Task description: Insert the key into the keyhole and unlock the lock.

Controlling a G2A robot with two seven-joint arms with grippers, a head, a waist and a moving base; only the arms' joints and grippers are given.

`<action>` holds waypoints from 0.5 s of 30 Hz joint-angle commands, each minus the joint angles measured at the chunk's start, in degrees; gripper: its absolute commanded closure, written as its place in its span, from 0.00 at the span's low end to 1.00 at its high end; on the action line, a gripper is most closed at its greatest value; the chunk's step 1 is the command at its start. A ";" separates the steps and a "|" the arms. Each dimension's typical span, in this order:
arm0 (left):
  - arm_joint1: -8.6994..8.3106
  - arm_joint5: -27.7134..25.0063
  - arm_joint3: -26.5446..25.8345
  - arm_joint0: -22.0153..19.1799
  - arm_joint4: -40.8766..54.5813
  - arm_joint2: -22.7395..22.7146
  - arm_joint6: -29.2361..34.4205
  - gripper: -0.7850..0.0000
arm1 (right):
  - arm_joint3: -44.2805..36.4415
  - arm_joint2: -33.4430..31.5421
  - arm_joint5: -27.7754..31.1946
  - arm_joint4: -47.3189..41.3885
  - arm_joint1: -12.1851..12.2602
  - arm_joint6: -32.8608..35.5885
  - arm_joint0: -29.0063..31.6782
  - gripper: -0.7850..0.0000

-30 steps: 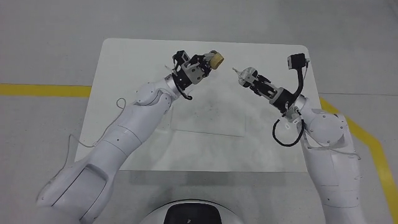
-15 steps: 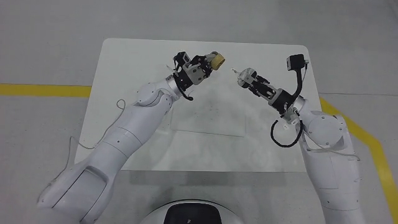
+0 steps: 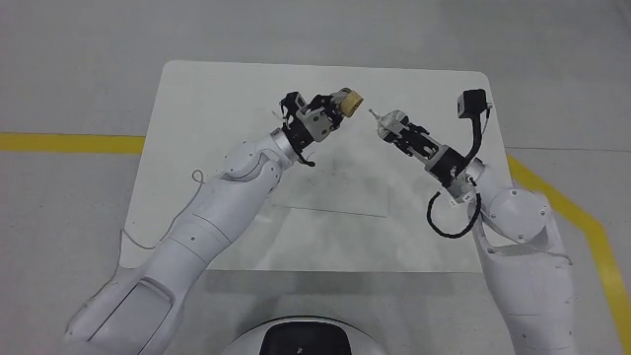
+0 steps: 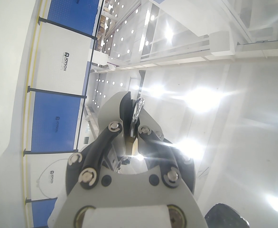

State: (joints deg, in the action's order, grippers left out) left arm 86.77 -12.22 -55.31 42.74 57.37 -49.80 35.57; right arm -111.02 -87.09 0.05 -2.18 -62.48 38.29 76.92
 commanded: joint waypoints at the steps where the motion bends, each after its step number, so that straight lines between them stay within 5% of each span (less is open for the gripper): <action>1: 0.13 -0.26 -0.16 0.15 -0.29 -0.23 -0.35 1.00 | -1.46 -0.14 -2.52 -0.55 0.03 0.32 0.77 1.00; 15: 1.03 0.47 -0.42 0.41 -5.47 -0.35 -0.91 1.00 | -4.87 -0.44 -10.62 -1.43 0.37 1.37 1.96 1.00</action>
State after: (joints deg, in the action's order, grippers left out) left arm 87.75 -11.92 -55.70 43.16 52.11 -50.13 34.60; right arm -116.17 -87.72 -10.45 -3.65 -62.11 39.60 79.05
